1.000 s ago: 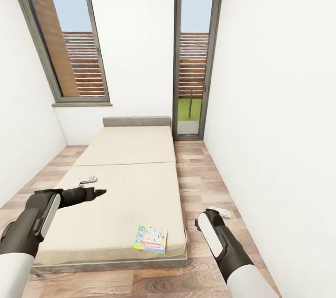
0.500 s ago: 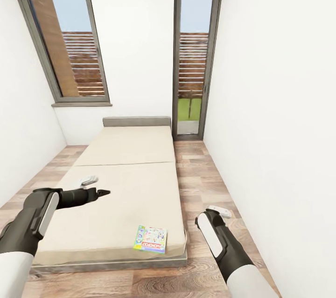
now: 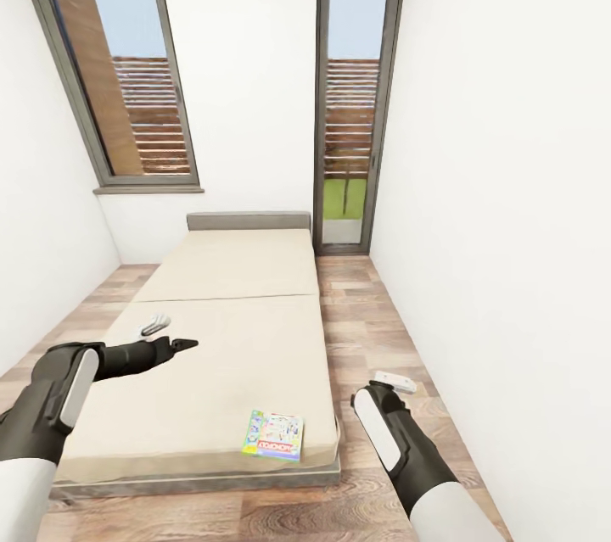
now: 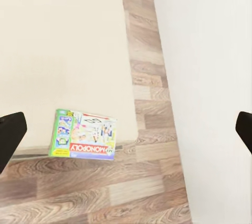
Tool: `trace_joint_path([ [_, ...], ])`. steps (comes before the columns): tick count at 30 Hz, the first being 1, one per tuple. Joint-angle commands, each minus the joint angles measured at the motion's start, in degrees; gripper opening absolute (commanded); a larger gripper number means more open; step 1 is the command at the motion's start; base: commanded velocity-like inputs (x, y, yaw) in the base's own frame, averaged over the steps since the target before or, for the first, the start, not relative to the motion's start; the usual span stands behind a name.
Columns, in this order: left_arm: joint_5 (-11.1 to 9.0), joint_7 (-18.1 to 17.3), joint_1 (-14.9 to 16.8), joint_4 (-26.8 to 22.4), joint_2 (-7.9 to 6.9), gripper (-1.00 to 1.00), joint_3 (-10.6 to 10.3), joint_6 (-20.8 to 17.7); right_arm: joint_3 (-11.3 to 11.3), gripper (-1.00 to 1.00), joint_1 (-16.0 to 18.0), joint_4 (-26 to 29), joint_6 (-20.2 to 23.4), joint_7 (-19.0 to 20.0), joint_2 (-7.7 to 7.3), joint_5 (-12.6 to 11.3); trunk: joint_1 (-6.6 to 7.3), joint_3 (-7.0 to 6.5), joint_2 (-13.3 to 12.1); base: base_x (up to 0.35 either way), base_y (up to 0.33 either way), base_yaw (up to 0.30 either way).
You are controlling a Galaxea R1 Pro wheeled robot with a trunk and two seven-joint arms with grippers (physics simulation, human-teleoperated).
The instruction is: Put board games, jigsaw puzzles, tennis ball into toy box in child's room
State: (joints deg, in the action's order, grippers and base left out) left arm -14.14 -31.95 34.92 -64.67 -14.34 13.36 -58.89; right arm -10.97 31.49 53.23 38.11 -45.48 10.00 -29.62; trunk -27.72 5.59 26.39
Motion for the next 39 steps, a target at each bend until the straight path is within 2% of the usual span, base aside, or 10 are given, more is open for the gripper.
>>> trace_joint_path([
  [1,0.1,-0.3,0.1,0.0,0.01,1.00,0.5,-0.3,-0.2,1.00,0.1,0.1,0.3,-0.5,0.00,-0.5,-0.26,0.31,0.5,0.000,0.000,0.000],
  [7,-0.7,-0.4,0.1,0.0,0.07,1.00,1.9,-0.3,-0.2,1.00,0.1,0.1,0.2,-0.5,0.00,-0.5,-1.58,1.39,2.9,0.000,0.000,0.000],
  [9,-2.3,-0.5,0.1,0.1,0.14,1.00,2.8,-0.3,-0.2,1.00,0.1,0.1,0.2,-0.5,0.00,-0.5,-2.02,1.75,3.8,0.000,0.000,0.000],
  [14,-5.3,-0.4,0.1,0.2,0.24,1.00,3.3,-0.2,-0.2,1.00,0.1,0.2,0.2,-0.5,0.00,-0.5,-3.11,2.65,5.8,0.000,0.000,0.000],
  [22,-6.4,-0.1,0.1,6.2,1.43,1.00,3.3,0.2,-0.1,1.00,0.1,0.5,0.2,-0.2,0.00,-0.5,-4.87,4.08,9.0,-0.085,0.000,0.000],
  [25,-6.3,0.1,0.1,8.2,2.12,1.00,3.4,0.4,0.2,1.00,-0.1,2.7,0.3,1.7,-0.20,-0.6,-5.53,4.62,10.2,-0.205,0.000,0.000],
  [29,-6.3,0.3,0.1,9.4,2.73,1.00,3.6,0.8,0.8,1.00,-0.8,8.7,0.5,11.2,-0.80,-1.2,-6.41,5.34,11.8,-0.063,0.000,0.000],
  [31,-6.3,0.3,0.1,10.9,3.42,1.00,3.6,2.0,2.2,1.00,-0.8,10.3,0.6,18.2,-1.76,-1.6,-6.85,5.70,12.6,-0.018,0.000,0.000],
  [33,-6.3,0.4,0.1,12.6,3.70,1.00,3.6,3.4,4.0,1.00,-0.8,10.9,0.6,22.5,-2.65,-1.8,-7.29,6.06,13.4,-0.009,0.000,0.000],
  [39,-6.3,0.4,0.1,18.5,4.01,1.00,3.6,7.2,8.7,1.00,-0.8,11.4,0.6,30.2,-3.69,-2.0,-8.60,7.13,15.8,-0.003,0.000,0.000],
])
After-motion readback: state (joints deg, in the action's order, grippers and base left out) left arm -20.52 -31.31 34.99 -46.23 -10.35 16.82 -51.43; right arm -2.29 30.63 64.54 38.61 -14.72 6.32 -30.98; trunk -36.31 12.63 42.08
